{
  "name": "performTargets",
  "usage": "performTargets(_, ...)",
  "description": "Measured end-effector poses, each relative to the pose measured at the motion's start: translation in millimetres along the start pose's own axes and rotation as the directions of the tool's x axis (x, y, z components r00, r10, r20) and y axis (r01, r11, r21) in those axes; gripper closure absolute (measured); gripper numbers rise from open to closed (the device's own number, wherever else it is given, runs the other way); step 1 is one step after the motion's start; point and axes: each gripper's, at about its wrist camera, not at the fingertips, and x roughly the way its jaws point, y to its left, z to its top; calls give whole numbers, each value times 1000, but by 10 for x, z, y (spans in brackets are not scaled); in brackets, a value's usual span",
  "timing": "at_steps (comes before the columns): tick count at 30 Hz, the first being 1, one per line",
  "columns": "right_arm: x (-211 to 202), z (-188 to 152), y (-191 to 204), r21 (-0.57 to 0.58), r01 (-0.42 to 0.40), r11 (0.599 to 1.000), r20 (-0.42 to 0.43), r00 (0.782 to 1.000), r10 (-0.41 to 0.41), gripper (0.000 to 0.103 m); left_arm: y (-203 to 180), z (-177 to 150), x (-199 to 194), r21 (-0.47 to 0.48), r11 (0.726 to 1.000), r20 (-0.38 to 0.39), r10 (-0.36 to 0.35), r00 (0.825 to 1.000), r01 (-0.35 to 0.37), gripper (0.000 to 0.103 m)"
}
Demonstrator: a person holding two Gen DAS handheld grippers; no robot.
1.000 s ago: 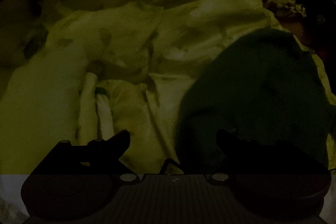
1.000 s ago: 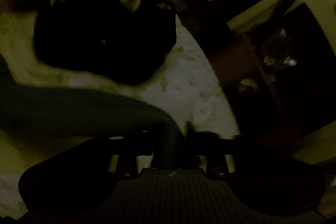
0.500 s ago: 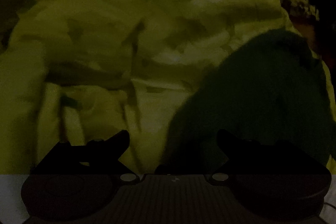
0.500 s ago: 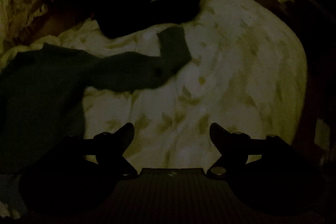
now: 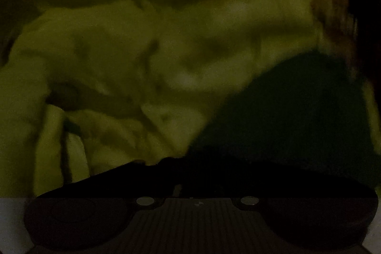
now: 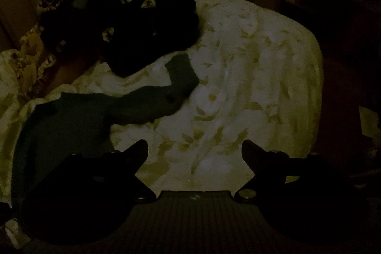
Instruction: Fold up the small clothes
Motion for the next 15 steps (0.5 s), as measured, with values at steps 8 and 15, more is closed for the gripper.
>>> performTargets(8, 53, -68, 122, 7, -49, 999, -31, 998, 49, 15, 283, 734, -284, -175, 981, 131, -57, 990, 80, 2)
performTargets(15, 109, -145, 50, 39, -23, 999, -82, 996, 26, 15, -197, 224, 224, 135, 983, -86, -111, 990, 122, 0)
